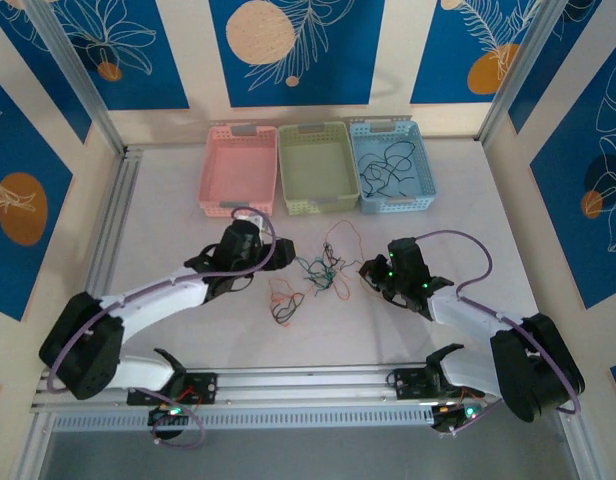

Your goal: Untangle the cables

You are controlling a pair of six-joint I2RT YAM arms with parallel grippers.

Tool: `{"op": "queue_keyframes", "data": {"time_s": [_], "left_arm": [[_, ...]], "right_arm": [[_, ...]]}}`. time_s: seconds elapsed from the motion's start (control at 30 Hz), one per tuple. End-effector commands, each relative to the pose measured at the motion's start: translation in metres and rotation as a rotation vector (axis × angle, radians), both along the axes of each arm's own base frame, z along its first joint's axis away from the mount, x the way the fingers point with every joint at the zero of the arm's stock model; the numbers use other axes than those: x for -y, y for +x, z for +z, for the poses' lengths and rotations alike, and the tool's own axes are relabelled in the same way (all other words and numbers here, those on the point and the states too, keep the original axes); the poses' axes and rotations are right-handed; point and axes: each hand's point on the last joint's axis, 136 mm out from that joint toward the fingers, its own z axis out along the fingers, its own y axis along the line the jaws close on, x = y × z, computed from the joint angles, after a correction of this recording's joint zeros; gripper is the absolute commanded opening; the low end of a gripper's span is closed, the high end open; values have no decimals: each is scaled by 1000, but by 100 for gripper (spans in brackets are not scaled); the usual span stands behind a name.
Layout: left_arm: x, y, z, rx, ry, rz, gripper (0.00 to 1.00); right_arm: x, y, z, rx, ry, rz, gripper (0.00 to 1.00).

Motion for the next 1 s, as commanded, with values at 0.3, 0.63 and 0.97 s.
{"op": "queue_keyframes", "data": {"time_s": [0.3,0.63,0.97], "left_arm": [[43,42,-34,-32,-78,85,64],[51,60,-40,-2,-88,110,22],[-4,40,11,126,46,121,0]], "right_arm": [[-4,2,9,32,-8,25,0],[-6,2,10,34,-6,38,0],[-3,2,10,39,-3,30,0]]}}
